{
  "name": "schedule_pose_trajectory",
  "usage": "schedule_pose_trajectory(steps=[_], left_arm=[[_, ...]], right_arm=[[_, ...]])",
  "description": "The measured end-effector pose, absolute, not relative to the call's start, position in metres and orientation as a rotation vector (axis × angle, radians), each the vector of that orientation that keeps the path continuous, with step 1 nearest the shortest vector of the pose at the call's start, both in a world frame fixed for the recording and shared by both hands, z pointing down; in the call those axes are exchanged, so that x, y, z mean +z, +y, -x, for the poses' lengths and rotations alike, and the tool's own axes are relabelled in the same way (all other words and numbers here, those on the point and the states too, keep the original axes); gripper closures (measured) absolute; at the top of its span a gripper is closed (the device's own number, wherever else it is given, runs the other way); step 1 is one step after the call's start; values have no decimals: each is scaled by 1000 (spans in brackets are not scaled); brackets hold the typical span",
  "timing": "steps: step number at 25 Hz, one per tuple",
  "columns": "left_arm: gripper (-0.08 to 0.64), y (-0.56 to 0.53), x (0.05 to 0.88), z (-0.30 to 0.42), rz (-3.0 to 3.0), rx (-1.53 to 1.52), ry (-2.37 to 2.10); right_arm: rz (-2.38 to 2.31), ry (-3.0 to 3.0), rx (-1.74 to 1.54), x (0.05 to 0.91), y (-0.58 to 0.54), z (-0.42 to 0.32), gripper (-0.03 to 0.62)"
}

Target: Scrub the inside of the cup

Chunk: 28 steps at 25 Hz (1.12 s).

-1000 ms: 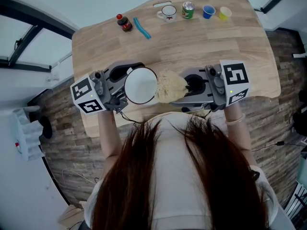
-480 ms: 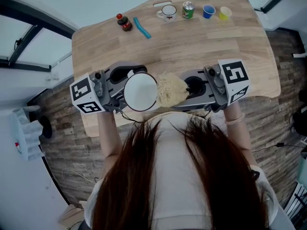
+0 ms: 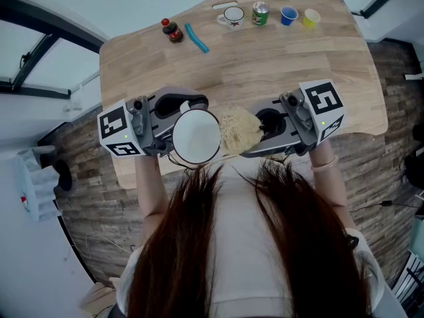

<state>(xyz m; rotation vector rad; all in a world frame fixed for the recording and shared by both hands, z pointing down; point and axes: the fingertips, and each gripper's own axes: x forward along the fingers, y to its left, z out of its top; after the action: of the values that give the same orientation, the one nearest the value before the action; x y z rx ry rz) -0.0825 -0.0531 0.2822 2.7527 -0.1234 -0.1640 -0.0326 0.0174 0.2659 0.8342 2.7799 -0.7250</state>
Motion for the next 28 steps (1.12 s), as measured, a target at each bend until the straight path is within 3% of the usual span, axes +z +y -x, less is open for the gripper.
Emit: schedule_pose_trajectory(steps=[28], left_arm=[[535,-30,271,57,-2754,-161,160]], right_arm=[[-1044,2663,-783,260,32,22,514]])
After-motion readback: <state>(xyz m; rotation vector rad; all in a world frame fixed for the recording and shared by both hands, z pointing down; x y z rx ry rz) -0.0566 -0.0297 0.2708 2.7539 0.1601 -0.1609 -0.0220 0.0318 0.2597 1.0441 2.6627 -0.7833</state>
